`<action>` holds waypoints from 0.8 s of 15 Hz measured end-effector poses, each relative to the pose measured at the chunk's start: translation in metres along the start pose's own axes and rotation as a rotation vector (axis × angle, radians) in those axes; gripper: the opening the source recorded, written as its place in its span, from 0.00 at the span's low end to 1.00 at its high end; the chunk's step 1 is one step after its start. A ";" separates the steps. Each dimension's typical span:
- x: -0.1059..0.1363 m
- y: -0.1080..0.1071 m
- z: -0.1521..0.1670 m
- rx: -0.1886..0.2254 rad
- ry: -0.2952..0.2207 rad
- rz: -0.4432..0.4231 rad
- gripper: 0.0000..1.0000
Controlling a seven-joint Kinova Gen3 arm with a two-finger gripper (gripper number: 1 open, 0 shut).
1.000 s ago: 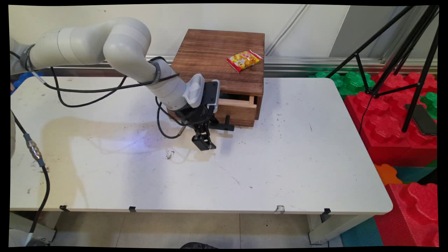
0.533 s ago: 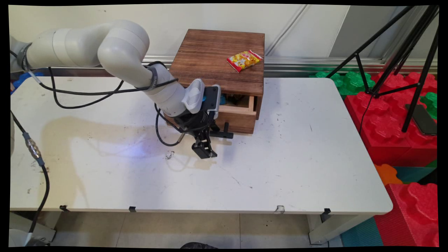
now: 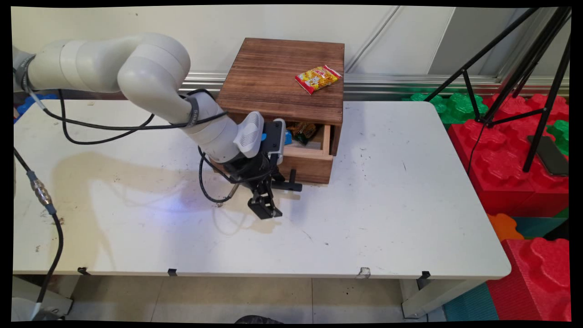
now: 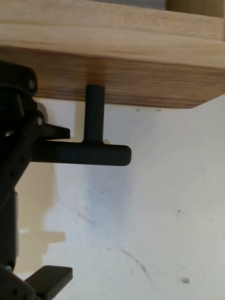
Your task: Open the drawer
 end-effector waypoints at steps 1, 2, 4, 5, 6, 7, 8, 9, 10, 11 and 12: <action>0.000 0.004 -0.001 -0.005 0.002 -0.007 1.00; 0.000 0.008 -0.001 -0.011 0.004 -0.015 1.00; -0.001 0.014 -0.002 -0.018 0.005 -0.027 1.00; -0.002 0.017 -0.003 -0.022 0.006 -0.036 1.00; -0.002 0.020 -0.004 -0.024 0.008 -0.042 1.00; -0.002 0.023 -0.005 -0.028 0.009 -0.051 1.00; -0.003 0.026 -0.005 -0.030 0.010 -0.057 1.00; -0.004 0.029 -0.006 -0.034 0.011 -0.064 1.00; -0.004 0.032 -0.007 -0.037 0.012 -0.068 1.00; -0.004 0.035 -0.008 -0.042 0.014 -0.075 1.00; -0.004 0.038 -0.008 -0.045 0.015 -0.079 1.00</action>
